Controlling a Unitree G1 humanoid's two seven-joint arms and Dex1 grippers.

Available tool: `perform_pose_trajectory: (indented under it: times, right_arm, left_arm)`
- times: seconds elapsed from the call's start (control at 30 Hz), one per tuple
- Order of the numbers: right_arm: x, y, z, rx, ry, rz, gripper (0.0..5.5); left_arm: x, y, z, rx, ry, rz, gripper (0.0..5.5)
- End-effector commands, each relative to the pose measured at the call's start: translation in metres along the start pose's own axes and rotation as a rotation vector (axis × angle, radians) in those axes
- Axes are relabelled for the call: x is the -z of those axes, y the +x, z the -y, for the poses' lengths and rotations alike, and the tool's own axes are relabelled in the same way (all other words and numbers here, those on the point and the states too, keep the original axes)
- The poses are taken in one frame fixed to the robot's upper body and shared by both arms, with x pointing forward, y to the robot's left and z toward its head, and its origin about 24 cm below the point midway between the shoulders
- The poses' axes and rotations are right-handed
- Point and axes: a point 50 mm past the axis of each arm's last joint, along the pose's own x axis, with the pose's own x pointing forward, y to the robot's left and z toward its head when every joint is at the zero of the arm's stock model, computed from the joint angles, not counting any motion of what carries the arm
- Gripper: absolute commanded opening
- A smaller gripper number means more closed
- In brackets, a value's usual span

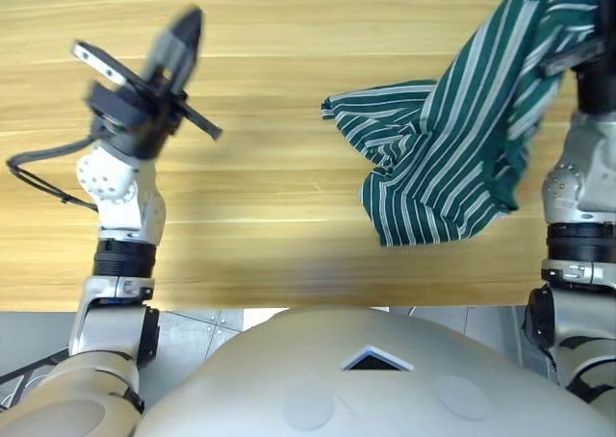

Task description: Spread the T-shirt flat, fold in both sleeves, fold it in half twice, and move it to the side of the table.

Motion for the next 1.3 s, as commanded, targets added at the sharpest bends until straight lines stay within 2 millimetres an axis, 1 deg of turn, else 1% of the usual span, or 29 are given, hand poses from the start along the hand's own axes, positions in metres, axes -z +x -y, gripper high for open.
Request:
perform_pose_trajectory:
  times: [0.03,0.07,0.13,0.2,0.27,0.33,0.4,0.43,0.47,0.53,0.63,0.73,0.77,0.87,0.93,1.17,1.2,1.3]
  right_arm:
    - [0.015,-0.004,-0.012,-0.036,-0.096,-0.067,0.0]
    - [0.016,-0.001,-0.015,-0.051,-0.108,-0.063,0.0]
    - [0.017,0.014,-0.025,-0.099,-0.123,-0.036,0.0]
    - [0.008,0.04,-0.036,-0.18,-0.141,0.038,0.0]
    - [-0.001,0.069,-0.042,-0.226,-0.161,0.098,0.0]
    - [-0.006,0.098,-0.043,-0.239,-0.182,0.115,0.0]
    - [-0.006,0.125,-0.043,-0.236,-0.207,0.085,0.0]
    - [-0.004,0.134,-0.041,-0.226,-0.216,0.059,0.0]
    - [-0.001,0.139,-0.04,-0.216,-0.227,0.037,0.0]
    - [0.007,0.142,-0.036,-0.187,-0.249,-0.012,0.0]
    - [0.019,0.133,-0.037,-0.186,-0.26,-0.056,0.0]
    - [0.028,0.124,-0.042,-0.194,-0.254,-0.079,0.0]
    - [0.03,0.122,-0.043,-0.191,-0.253,-0.084,0.0]
    - [0.035,0.118,-0.046,-0.18,-0.253,-0.108,0.0]
    - [0.038,0.117,-0.048,-0.175,-0.252,-0.122,0.0]
    - [0.041,0.122,-0.057,-0.179,-0.242,-0.149,0.0]
    - [0.041,0.123,-0.058,-0.18,-0.242,-0.152,0.0]
    - [0.042,0.125,-0.06,-0.18,-0.241,-0.159,0.0]
  left_arm:
    - [0.019,-0.014,0.036,0.093,-0.031,-0.136,0.02]
    - [0.02,-0.012,0.037,0.073,-0.036,-0.134,0.02]
    - [0.021,-0.003,0.032,0.003,-0.051,-0.106,0.02]
    - [0.023,0.008,0.028,-0.037,-0.071,-0.071,0.02]
    - [0.026,0.014,0.029,-0.05,-0.083,-0.059,0.02]
    - [0.03,0.016,0.035,-0.057,-0.107,-0.06,0.02]
    - [0.037,0.017,0.049,-0.021,-0.126,-0.081,0.02]
    - [0.042,0.019,0.055,0.002,-0.123,-0.105,0.02]
    - [0.045,0.022,0.06,0.02,-0.115,-0.123,0.02]
    - [0.051,0.032,0.067,0.038,-0.1,-0.142,0.02]
    - [0.046,0.058,0.079,0.032,-0.129,-0.083,0.02]
    - [0.039,0.082,0.103,0.144,-0.124,-0.035,0.02]
    - [0.04,0.087,0.107,0.162,-0.118,-0.042,0.02]
    - [0.048,0.099,0.11,0.138,-0.047,-0.128,0.02]
    - [0.048,0.099,0.114,0.133,-0.03,-0.137,0.02]
    - [0.044,0.08,0.135,0.28,0.022,-0.154,1.17]
    - [0.044,0.078,0.137,0.296,0.026,-0.158,1.23]
    - [0.035,0.071,0.14,0.348,0.008,-0.141,1.74]
